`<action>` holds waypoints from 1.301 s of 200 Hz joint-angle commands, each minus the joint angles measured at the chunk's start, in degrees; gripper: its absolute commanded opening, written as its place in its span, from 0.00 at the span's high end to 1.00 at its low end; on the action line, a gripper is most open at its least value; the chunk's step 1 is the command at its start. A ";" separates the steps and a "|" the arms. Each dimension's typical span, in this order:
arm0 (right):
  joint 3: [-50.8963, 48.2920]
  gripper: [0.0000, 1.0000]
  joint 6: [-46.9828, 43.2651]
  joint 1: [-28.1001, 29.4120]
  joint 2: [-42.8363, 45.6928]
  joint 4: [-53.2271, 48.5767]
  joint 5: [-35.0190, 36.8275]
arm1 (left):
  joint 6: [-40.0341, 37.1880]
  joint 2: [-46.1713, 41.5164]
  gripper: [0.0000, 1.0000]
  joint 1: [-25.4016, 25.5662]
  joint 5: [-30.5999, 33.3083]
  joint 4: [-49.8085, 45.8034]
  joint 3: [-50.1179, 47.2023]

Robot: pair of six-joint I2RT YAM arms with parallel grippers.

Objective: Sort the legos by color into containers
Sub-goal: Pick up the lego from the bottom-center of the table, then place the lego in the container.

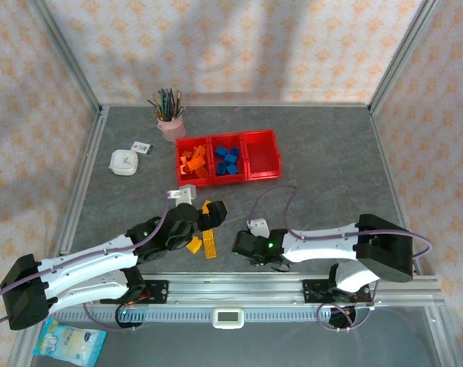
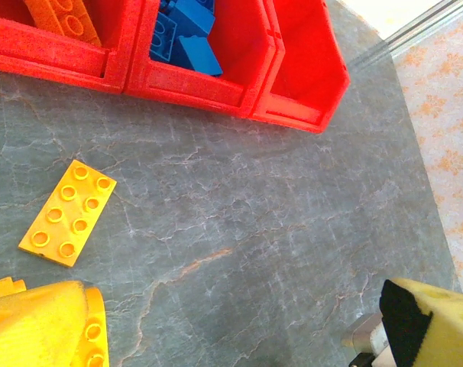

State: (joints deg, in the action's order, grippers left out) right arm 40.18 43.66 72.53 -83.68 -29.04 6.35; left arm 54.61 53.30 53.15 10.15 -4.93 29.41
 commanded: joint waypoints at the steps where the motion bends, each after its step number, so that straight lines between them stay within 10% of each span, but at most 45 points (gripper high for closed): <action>1: 2.47 0.74 1.40 -1.25 -0.18 -0.95 2.79 | -0.09 -1.75 0.01 0.08 2.23 -0.15 -0.72; 89: 18.38 0.74 -12.13 -13.56 -2.81 2.81 2.90 | -6.17 -5.46 0.01 -2.32 7.24 -9.81 5.25; 191: 56.77 0.73 -25.80 -31.64 -35.01 6.98 1.85 | -12.42 -9.45 0.01 -13.83 7.35 -16.29 9.10; 260: 69.59 0.42 -30.34 -33.45 -40.59 4.23 -1.48 | -12.71 -8.78 0.01 -15.04 6.66 -15.97 9.53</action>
State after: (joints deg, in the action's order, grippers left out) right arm 108.68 15.84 38.15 -128.62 -23.55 6.22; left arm 43.33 44.38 38.61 15.88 -19.16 37.32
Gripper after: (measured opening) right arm 0.551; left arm 0.993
